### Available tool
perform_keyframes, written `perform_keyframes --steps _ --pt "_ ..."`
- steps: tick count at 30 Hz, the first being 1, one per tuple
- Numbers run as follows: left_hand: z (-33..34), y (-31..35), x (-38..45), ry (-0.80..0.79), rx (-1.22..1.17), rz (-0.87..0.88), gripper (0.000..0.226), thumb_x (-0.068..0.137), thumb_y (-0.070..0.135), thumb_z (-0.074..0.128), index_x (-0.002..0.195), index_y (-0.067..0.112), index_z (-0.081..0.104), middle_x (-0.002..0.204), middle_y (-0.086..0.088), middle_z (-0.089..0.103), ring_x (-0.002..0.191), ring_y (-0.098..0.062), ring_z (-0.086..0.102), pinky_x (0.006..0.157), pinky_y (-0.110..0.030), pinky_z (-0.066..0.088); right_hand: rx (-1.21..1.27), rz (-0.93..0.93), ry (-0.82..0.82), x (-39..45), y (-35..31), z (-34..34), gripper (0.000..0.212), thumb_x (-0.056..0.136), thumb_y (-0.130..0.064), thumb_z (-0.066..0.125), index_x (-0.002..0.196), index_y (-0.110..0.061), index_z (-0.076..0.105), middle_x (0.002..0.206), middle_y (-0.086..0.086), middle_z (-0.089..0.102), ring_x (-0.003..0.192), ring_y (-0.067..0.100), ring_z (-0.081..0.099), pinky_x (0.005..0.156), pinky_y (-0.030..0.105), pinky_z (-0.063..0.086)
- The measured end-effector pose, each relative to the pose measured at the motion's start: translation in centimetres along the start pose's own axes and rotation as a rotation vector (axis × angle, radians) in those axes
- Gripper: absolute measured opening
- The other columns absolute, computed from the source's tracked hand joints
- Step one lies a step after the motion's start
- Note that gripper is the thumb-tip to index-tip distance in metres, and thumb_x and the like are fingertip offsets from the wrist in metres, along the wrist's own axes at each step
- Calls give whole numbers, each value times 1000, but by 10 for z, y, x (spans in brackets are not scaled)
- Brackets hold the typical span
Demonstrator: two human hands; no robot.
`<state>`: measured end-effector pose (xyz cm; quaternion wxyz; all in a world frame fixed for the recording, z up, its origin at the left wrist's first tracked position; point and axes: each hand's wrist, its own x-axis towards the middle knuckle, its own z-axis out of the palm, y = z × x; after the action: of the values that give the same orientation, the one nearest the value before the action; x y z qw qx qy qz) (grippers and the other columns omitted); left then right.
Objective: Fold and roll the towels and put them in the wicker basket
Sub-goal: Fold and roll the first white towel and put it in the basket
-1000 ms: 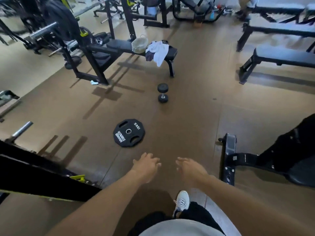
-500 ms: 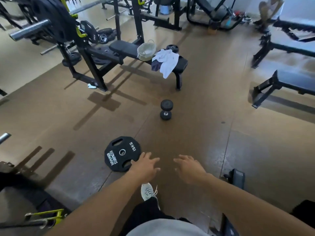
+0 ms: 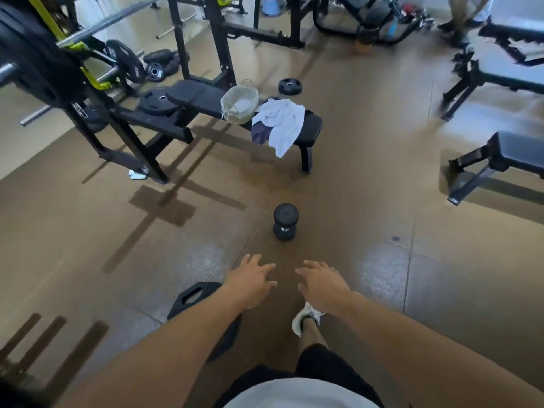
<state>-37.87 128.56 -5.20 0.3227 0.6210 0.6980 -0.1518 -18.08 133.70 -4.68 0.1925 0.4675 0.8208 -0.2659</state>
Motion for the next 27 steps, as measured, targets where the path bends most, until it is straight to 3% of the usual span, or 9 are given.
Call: perform_keyframes --steps 9,17,21,27 --pt "-126 12 136 57 -104 -130 59 103 54 42 157 35 28 168 -6 14 156 -31 9 119 -58 27 -174 -119 -45 160 62 -139 49 106 -36 37 154 -29 37 167 1 23 153 29 20 121 60 17" --pt "-220 7 217 8 -144 -95 57 105 51 40 157 32 27 168 -8 15 156 -31 4 119 -56 26 -172 -132 -99 262 75 -230 49 103 -35 46 151 -25 44 166 4 25 151 31 22 120 59 23" --pt "-274 -8 273 43 -56 -12 58 107 47 36 159 24 26 166 -10 22 155 -28 10 120 -48 20 -179 -107 -96 326 77 -267 48 102 -33 48 149 -25 45 165 5 25 150 32 23 119 59 25" --pt "-337 -69 385 10 -111 -26 59 102 55 42 156 34 30 165 -8 21 153 -33 18 116 -61 29 -190 -51 -121 421 70 -330 47 104 -31 46 151 -24 42 165 5 25 151 30 22 119 55 26"
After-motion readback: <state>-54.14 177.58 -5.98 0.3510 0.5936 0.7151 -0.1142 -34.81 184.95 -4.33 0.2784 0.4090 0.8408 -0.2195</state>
